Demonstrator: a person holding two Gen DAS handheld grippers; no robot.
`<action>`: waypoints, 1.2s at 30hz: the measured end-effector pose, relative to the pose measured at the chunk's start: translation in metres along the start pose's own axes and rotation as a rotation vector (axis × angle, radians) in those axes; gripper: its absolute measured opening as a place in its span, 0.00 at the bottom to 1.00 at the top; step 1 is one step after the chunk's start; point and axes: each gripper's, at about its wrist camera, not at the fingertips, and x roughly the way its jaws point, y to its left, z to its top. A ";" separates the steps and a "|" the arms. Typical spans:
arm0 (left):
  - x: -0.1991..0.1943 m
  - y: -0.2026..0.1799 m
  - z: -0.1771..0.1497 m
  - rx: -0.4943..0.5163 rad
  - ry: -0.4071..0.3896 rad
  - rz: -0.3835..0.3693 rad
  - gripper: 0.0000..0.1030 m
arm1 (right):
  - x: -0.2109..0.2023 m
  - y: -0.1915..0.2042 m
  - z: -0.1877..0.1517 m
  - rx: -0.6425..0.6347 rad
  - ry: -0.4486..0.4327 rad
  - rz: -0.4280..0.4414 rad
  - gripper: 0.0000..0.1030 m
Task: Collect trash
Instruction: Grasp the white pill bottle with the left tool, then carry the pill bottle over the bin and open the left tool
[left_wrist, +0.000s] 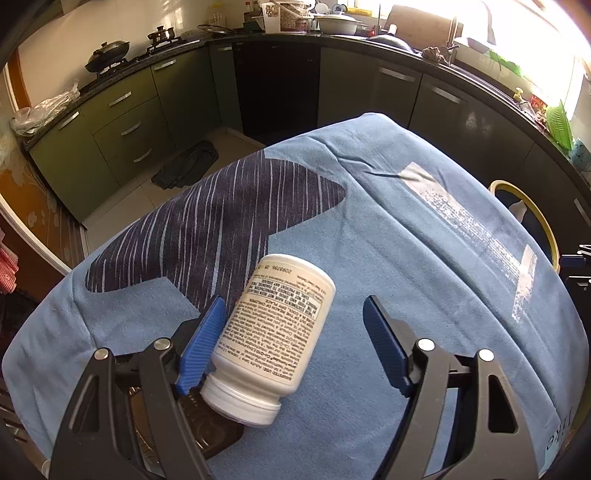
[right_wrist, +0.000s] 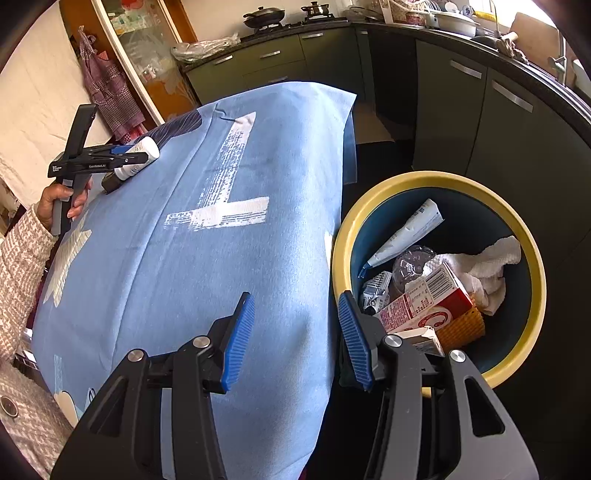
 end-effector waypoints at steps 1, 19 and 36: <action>0.003 0.000 0.000 -0.002 0.012 0.000 0.62 | 0.000 0.000 0.000 0.000 -0.001 0.000 0.46; -0.038 -0.061 -0.002 0.059 -0.021 -0.048 0.43 | -0.029 -0.002 -0.015 0.010 -0.056 -0.005 0.46; 0.000 -0.334 0.085 0.302 0.041 -0.381 0.44 | -0.103 -0.081 -0.091 0.187 -0.136 -0.105 0.46</action>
